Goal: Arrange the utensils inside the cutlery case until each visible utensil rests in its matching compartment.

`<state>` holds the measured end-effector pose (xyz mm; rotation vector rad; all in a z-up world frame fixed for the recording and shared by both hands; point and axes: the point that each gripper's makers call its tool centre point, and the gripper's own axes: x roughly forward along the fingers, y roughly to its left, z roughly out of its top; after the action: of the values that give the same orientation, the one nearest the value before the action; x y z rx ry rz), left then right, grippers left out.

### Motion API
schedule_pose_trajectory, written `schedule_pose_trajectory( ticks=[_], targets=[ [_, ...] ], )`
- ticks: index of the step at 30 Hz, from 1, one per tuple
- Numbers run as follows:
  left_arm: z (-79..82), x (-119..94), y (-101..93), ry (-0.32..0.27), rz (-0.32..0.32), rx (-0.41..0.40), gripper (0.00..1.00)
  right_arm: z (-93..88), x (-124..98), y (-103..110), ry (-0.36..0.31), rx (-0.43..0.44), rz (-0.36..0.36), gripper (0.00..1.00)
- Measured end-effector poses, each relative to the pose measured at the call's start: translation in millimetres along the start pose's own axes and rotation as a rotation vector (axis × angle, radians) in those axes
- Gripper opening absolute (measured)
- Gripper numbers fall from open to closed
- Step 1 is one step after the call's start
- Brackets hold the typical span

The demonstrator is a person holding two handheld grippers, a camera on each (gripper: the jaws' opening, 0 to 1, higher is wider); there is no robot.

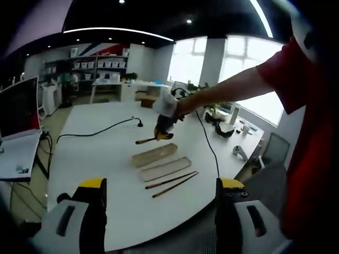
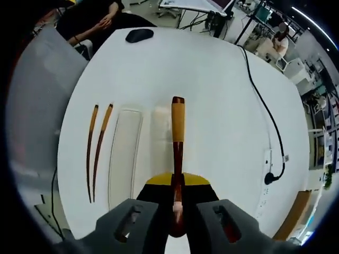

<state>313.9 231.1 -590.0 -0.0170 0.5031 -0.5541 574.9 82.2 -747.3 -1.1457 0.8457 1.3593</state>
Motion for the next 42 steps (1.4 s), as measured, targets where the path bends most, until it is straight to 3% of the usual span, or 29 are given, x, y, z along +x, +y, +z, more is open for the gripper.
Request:
schedule_pose_trajectory(
  ticks=[6,10,16,42],
  targets=[
    [-0.1,-0.6,1.1,0.001,0.013,-0.004,0.86,-1.7,14.8,1.7,-0.009,0.003,-0.020,0.01],
    [-4.3,-0.2,2.3,0.013,0.021,-0.009,0.85,-4.5,21.7,-0.5,0.008,-0.079,-0.039,0.01],
    [-2.8,1.6,1.3,0.011,0.021,-0.007,0.85,-7.9,31.0,4.2,-0.018,0.008,-0.018,0.01],
    [-13.0,-2.6,6.1,0.044,0.049,-0.021,0.85,-22.7,65.6,19.1,0.025,0.030,0.028,0.01]
  ],
)
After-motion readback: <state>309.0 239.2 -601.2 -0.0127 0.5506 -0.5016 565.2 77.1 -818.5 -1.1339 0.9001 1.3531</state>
